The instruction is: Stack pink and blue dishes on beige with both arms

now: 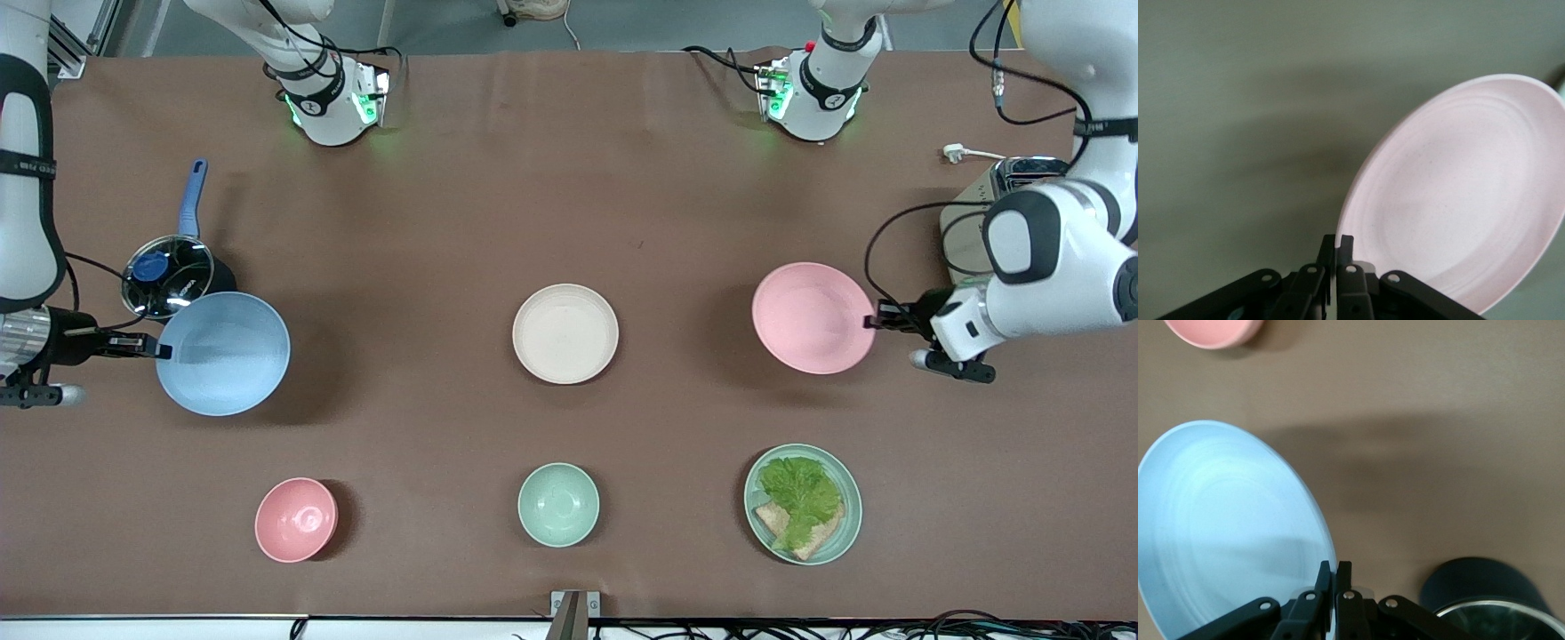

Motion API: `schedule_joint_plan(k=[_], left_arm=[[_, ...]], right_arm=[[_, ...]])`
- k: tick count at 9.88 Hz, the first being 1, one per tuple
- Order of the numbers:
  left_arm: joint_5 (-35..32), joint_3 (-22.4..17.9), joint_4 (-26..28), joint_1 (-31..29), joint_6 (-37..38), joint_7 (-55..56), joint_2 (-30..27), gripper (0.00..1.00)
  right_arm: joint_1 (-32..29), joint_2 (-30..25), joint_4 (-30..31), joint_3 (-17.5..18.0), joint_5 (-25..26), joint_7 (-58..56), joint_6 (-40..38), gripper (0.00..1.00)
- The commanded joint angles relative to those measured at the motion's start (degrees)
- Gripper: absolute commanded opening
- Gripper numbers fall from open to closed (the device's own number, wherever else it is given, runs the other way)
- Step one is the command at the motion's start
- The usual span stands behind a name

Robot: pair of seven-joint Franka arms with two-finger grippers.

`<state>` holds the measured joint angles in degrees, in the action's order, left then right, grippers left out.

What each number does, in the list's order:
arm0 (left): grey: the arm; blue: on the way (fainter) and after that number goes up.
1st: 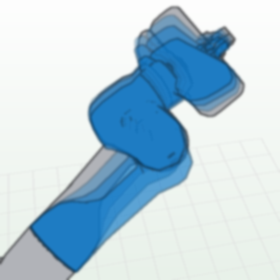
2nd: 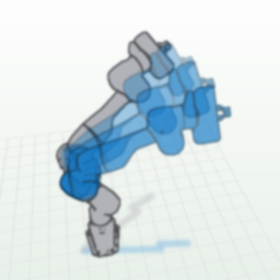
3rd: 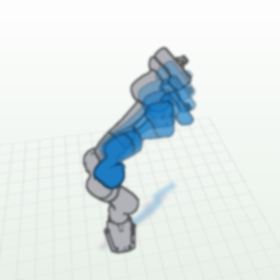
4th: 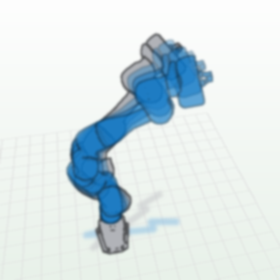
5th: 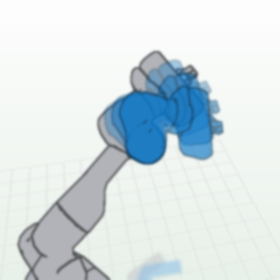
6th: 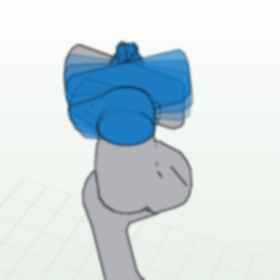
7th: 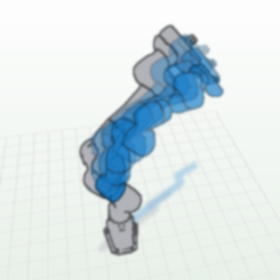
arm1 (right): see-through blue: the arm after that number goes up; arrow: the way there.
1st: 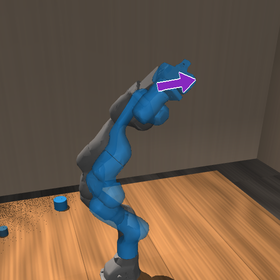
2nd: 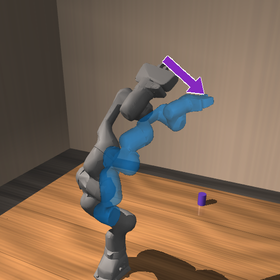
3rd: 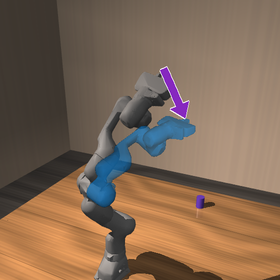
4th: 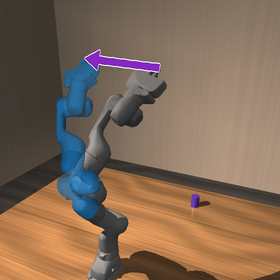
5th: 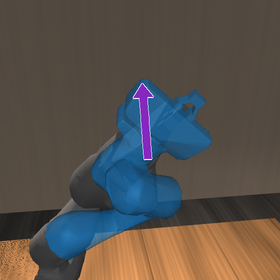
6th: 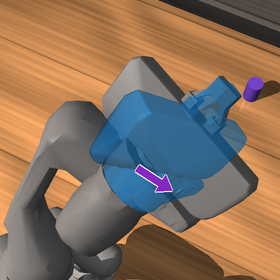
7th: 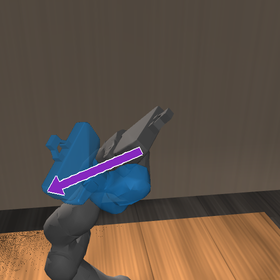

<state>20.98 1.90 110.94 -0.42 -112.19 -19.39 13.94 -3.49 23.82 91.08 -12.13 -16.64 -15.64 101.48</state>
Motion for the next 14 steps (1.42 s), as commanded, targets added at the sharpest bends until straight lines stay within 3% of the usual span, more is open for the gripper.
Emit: schedule_joint_plan(k=[1, 3, 5, 7, 9, 11, 14], left_arm=[[4.0, 10.0, -1.1, 0.0, -1.7, 8.4, 3.3, 0.01], [4.8, 18.5, -2.7, 1.0, -11.3, 18.5, 8.6, 0.01], [4.1, 25.8, -2.7, 1.7, -23.8, 26.8, 14.3, 0.02], [-1.5, 26.5, -4.4, 7.1, -31.4, 34.9, 20.5, 0.01], [-9.6, 26.5, -9.1, 10.1, -31.5, 44.5, 25.6, 0.02], [-17.0, 26.5, -9.1, 11.3, -31.5, 50.1, 27.1, 0.04], [-20.6, 26.5, -8.2, 12.5, -29.1, 51.9, 27.7, 0.11]], right_arm=[[3.0, 0.3, -1.2, 2.1, 1.0, 8.7, -1.8, 0.01], [2.3, -0.4, -1.1, 8.2, 1.3, 17.2, -1.2, 0.01], [3.0, -0.5, -0.6, 10.6, 1.2, 20.9, 0.9, 0.01], [3.2, -0.5, 0.4, 14.0, 1.2, 26.3, 3.6, 0.01], [3.7, -0.4, 2.3, 16.9, 1.2, 31.2, 8.3, 0.01], [4.5, -0.5, 3.1, 17.1, 1.3, 32.3, 9.8, 0.01], [5.7, -2.1, 5.0, 17.1, 1.2, 33.7, 10.4, 0.01]])
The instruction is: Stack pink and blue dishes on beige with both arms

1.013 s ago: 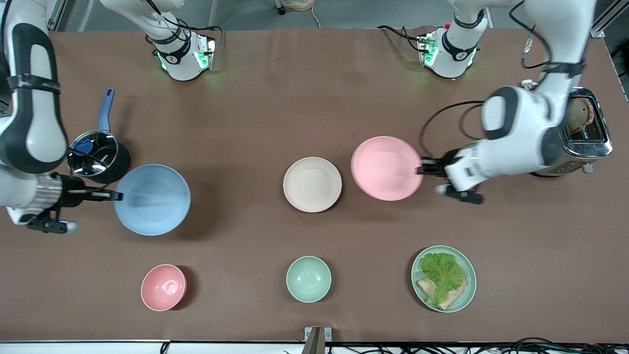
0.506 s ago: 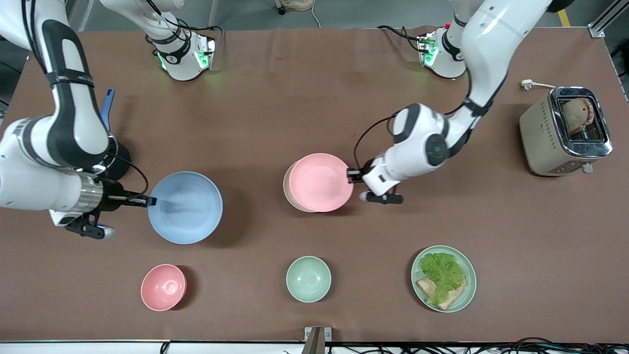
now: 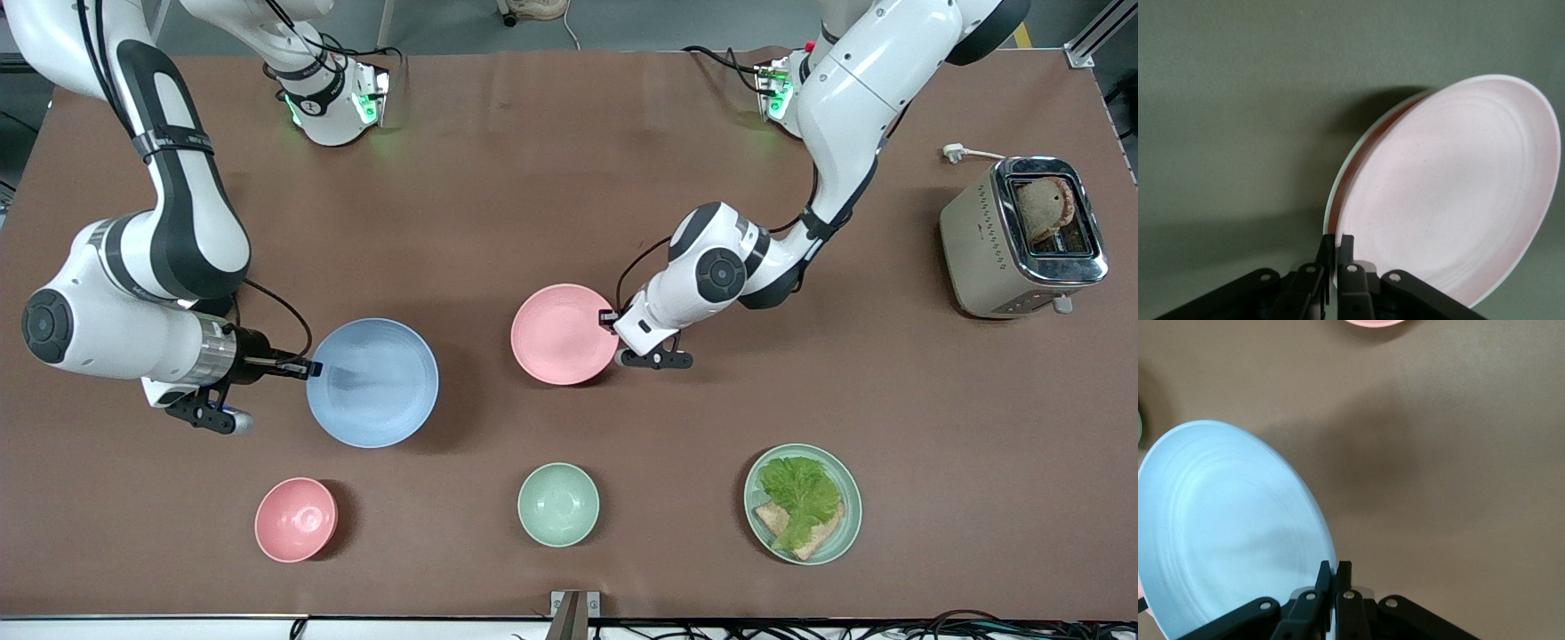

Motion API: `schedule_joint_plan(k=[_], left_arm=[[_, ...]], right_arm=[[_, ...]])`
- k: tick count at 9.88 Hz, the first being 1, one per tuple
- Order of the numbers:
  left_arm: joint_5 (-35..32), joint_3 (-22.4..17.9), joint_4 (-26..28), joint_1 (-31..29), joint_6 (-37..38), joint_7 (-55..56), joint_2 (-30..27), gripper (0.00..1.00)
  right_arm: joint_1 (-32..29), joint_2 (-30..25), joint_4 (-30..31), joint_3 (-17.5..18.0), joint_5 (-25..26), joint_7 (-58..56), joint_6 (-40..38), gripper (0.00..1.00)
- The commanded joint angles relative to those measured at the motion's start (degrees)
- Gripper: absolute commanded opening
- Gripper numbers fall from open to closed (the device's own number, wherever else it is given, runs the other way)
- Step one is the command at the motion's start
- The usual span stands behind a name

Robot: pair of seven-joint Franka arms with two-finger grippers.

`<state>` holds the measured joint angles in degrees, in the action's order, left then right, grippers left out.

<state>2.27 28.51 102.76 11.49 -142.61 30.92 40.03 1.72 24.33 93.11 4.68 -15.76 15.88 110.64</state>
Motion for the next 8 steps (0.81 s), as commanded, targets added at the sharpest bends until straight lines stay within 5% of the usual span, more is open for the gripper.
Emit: schedule_joint_plan(k=[1, 3, 5, 8], left_arm=[[-2.0, -0.1, -0.1, 1.2, 2.8, 2.6, 1.6, 0.36], [-3.4, -0.3, -0.6, 0.8, 2.9, 2.3, 0.8, 1.0], [-3.4, -0.5, -0.5, -1.4, 4.1, 2.2, -3.3, 1.0], [-3.5, -4.5, -0.1, -3.0, 16.4, 1.1, -16.9, 1.0]], right_arm=[[1.2, -3.8, 4.5, 0.4, 0.3, 2.5, 1.4, 0.01], [2.7, -5.7, 8.7, 3.2, 0.0, 5.2, 4.7, 0.01], [2.9, -5.4, 12.7, 10.1, -0.2, 11.7, 11.7, 0.01], [3.3, -4.6, 20.8, 19.0, -0.2, 19.1, 26.0, 0.02]])
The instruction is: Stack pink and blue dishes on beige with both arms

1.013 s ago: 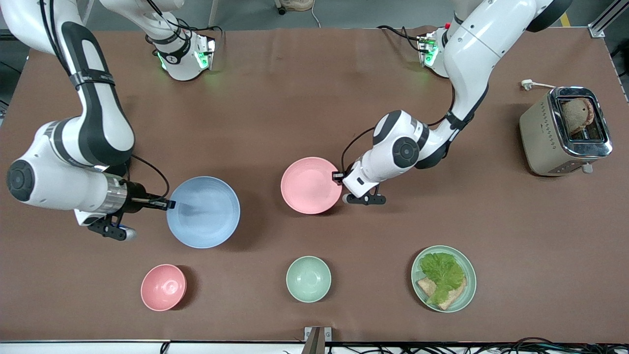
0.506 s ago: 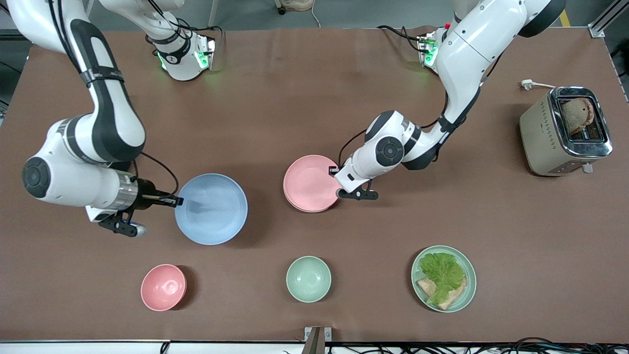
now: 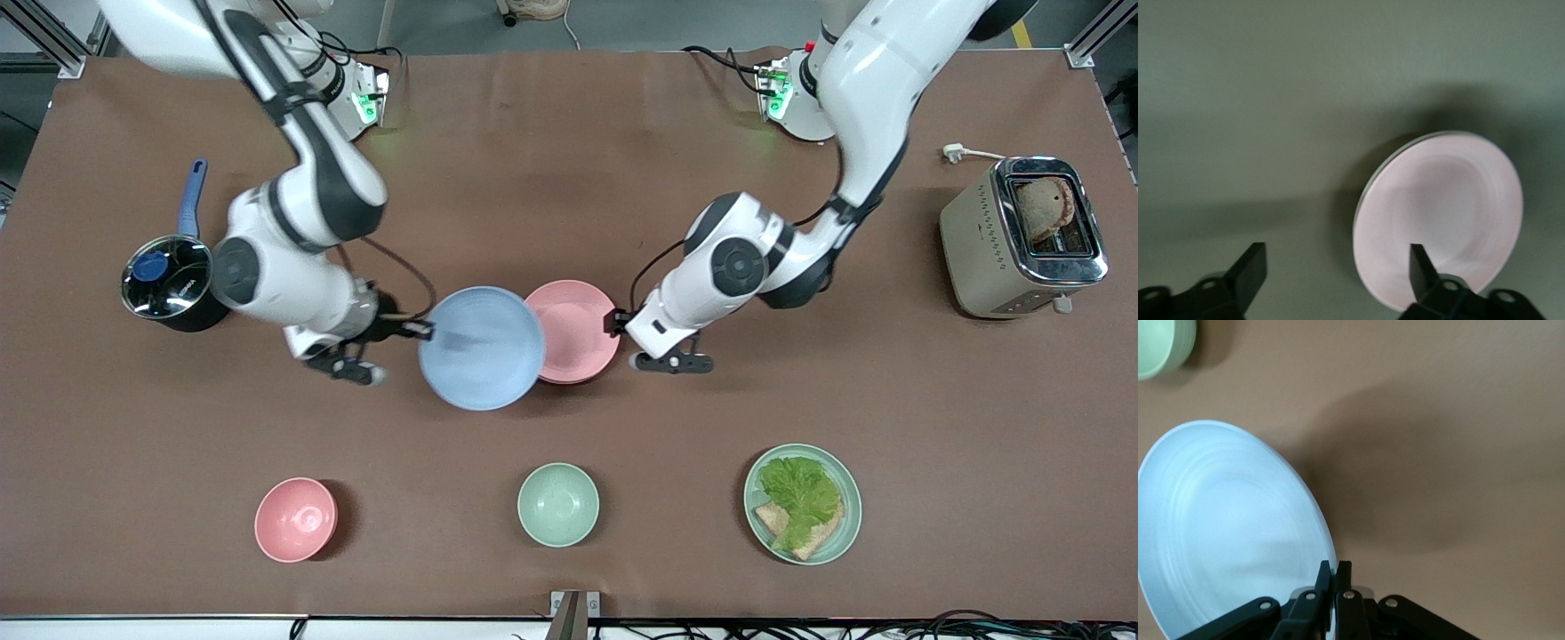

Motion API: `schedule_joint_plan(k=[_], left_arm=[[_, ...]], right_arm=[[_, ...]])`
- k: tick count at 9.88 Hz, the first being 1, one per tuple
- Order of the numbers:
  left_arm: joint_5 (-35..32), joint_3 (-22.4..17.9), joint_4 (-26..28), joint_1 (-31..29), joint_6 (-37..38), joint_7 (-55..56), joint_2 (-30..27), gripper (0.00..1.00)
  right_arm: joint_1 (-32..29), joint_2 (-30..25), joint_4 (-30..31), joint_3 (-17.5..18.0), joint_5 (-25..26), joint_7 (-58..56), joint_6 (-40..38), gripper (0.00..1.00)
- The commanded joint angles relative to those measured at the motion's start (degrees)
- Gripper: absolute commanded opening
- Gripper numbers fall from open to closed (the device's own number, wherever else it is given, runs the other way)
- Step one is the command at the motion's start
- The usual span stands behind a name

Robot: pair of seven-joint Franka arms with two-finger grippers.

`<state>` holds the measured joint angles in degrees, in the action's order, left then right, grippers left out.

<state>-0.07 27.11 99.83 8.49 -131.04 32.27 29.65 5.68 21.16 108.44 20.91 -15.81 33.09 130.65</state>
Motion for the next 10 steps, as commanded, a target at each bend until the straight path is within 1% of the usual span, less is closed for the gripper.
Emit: schedule_joint_plan(k=[1, 2, 3, 4, 5, 6, 7, 8, 9, 10], left_arm=[[-1.2, -5.5, 3.0, -0.1, 9.6, -2.7, -10.0, 1.0], [-1.2, -8.3, 3.0, -0.1, 13.0, -5.0, -13.3, 1.0], [-1.1, -10.5, 3.0, -0.1, 15.7, -8.0, -16.3, 1.0], [-1.1, -13.1, 2.9, -0.2, 18.1, -10.4, -19.2, 1.0], [-0.9, -14.9, 2.9, -0.9, 19.1, -13.2, -22.1, 1.0], [-0.9, -15.2, 2.8, -3.3, 21.8, -16.2, -25.0, 1.0], [-0.9, -15.2, 3.0, -5.2, 23.1, -19.9, -28.0, 1.0], [-0.8, -17.0, 3.0, -6.4, 24.2, -24.8, -30.8, 1.0], [-0.5, -19.9, 2.7, -6.2, 27.2, -26.9, -33.3, 1.0], [-0.3, -23.0, 1.8, -5.9, 28.7, -28.4, -34.7, 1.0]], right_arm=[[1.0, 1.4, 6.5, 3.9, -0.2, 3.5, 12.3, 0.03], [3.7, 3.9, 6.4, 3.9, 0.0, 6.0, 16.5, 0.03], [4.9, 5.4, 6.6, 3.9, 0.0, 6.2, 19.3, 0.03], [6.3, 5.9, 7.1, 3.8, 0.1, 6.2, 20.2, 0.04], [6.5, 6.5, 7.4, 3.8, 0.2, 6.2, 20.7, 0.04], [6.5, 6.8, 8.0, 3.8, 0.3, 6.2, 22.0, 0.05], [6.6, 7.3, 8.4, 3.8, 0.4, 6.2, 23.2, 0.05], [6.6, 7.7, 9.5, 3.7, 0.6, 6.1, 24.9, 0.05], [6.2, 7.8, 9.9, 3.6, 1.6, 6.0, 25.3, 0.05], [6.0, 7.8, 9.9, 3.4, 2.4, 6.0, 25.3, 0.05]])
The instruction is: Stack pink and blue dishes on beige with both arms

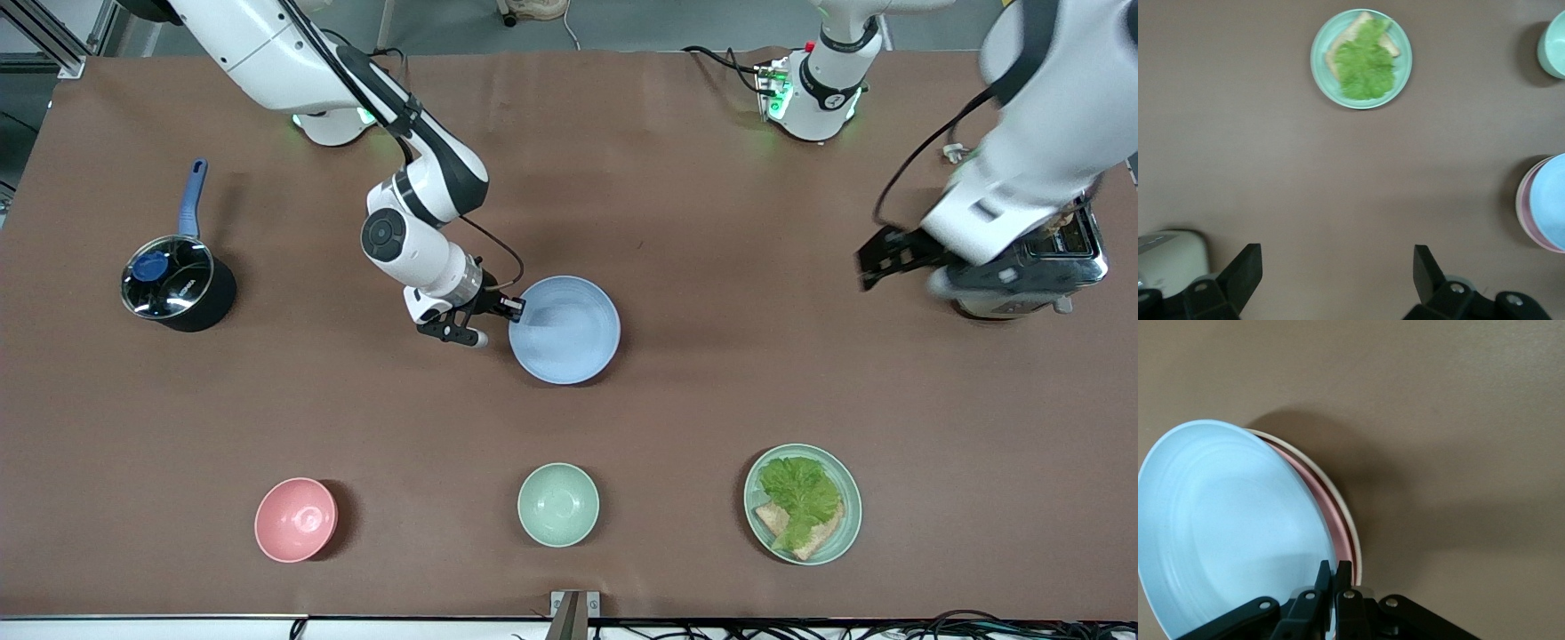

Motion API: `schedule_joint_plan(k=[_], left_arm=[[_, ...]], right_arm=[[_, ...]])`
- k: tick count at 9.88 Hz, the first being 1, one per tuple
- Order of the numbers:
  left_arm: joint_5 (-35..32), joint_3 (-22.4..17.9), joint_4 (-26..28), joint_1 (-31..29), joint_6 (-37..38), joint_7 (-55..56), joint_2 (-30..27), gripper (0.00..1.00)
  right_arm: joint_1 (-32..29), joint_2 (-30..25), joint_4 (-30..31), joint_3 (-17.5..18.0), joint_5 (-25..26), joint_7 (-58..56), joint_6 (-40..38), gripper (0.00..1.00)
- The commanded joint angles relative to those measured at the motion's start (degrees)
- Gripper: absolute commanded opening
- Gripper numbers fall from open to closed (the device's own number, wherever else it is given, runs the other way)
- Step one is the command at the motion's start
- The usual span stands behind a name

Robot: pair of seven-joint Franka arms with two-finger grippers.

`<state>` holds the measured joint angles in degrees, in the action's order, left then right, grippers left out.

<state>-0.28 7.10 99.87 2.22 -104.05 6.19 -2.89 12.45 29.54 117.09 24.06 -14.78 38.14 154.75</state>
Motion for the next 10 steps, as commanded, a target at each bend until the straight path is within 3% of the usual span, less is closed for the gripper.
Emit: schedule_joint_plan(k=[1, 3, 4, 6, 8, 10], left_arm=[[-0.5, -4.0, -1.7, 0.5, 4.8, -3.5, -2.6, 1.0], [-0.9, -4.5, -14.0, 0.3, 15.8, -3.7, 0.2, 1.0], [-0.9, -4.6, -17.3, 0.4, 18.5, -3.6, 0.6, 1.0], [-0.3, -4.5, -18.2, 0.5, 21.3, -3.5, 0.1, 1.0], [1.5, -5.8, -17.8, 0.6, 21.7, -2.9, -0.4, 1.0], [3.4, -6.4, -17.9, 1.0, 21.6, -2.4, 0.2, 1.0]], right_arm=[[-0.8, -0.5, 1.2, 0.3, 1.5, 0.9, 1.1, 0.15], [-0.7, -0.7, 1.3, 0.4, 1.5, 1.3, 0.9, 0.99], [-0.7, -2.5, 1.2, 0.3, 1.5, 2.2, 0.3, 1.0], [-3.7, -13.6, 1.3, -2.2, 4.0, 2.8, -10.6, 1.0], [-10.9, -22.8, -1.6, -5.1, 20.2, 2.7, -23.3, 1.0], [-11.7, -27.9, -7.3, -13.8, 21.5, -0.8, -32.0, 1.0]])
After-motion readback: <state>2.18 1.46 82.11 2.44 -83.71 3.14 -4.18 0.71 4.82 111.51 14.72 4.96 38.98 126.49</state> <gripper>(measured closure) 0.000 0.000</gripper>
